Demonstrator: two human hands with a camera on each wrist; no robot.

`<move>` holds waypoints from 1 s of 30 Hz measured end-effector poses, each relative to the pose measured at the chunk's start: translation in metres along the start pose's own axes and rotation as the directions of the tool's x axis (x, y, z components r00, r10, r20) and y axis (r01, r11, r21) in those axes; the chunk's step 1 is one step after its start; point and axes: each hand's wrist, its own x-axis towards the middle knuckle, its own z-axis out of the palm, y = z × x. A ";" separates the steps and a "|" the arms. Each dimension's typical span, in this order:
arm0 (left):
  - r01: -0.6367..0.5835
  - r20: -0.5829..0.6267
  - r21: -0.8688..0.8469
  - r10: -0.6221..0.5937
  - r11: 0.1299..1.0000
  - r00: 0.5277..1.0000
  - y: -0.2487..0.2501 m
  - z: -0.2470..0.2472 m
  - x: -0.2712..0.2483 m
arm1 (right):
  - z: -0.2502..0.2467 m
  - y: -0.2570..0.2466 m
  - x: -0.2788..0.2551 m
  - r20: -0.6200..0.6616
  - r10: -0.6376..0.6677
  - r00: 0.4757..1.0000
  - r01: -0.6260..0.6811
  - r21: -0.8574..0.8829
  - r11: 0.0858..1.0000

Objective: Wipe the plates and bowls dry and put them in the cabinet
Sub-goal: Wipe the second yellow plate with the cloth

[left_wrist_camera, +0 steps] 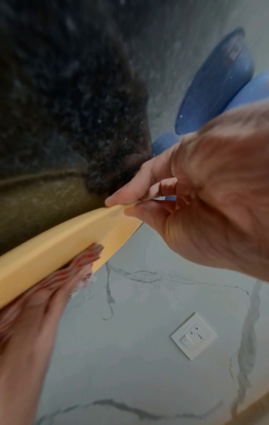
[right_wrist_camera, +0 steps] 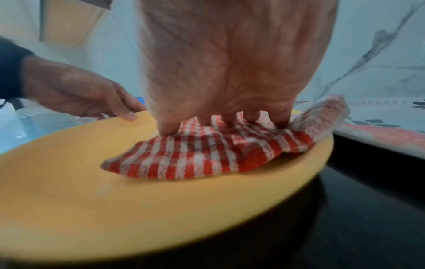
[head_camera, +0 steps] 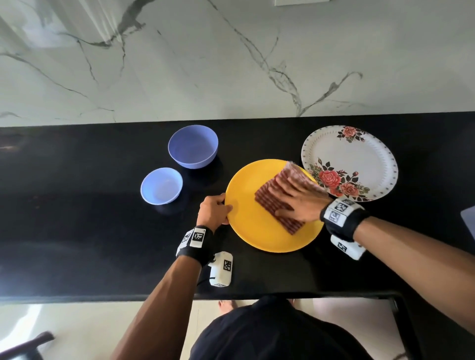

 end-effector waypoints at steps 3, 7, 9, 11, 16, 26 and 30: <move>0.002 0.002 0.023 -0.002 1.000 1.000 0.002 0.001 -0.002 | -0.013 -0.015 0.022 -0.001 0.103 0.995 -0.102 0.108 0.989; -0.028 -0.014 0.111 0.030 0.993 0.999 -0.003 0.004 0.005 | -0.011 -0.068 0.045 -0.108 0.035 0.994 -0.027 0.068 0.997; -0.032 -0.028 0.121 0.035 0.992 0.999 -0.005 0.004 0.004 | -0.001 -0.090 0.045 -0.135 -0.033 0.990 0.033 0.003 0.999; -0.035 -0.026 0.096 0.038 0.995 0.999 -0.005 0.004 0.004 | 0.013 -0.097 0.039 -0.196 -0.073 0.978 0.073 -0.006 0.997; -0.052 -0.078 0.056 0.056 0.997 0.995 -0.009 0.005 0.006 | 0.045 -0.077 -0.005 -0.199 -0.215 0.956 0.210 -0.045 0.977; -0.101 -0.088 0.092 0.109 0.991 0.990 -0.006 0.010 0.000 | 0.066 -0.003 -0.052 -0.382 -0.142 0.913 0.160 0.016 0.987; -0.087 -0.090 0.058 0.092 0.994 0.992 -0.006 0.013 -0.005 | 0.052 -0.001 -0.061 -0.404 0.121 0.907 -0.025 0.235 0.972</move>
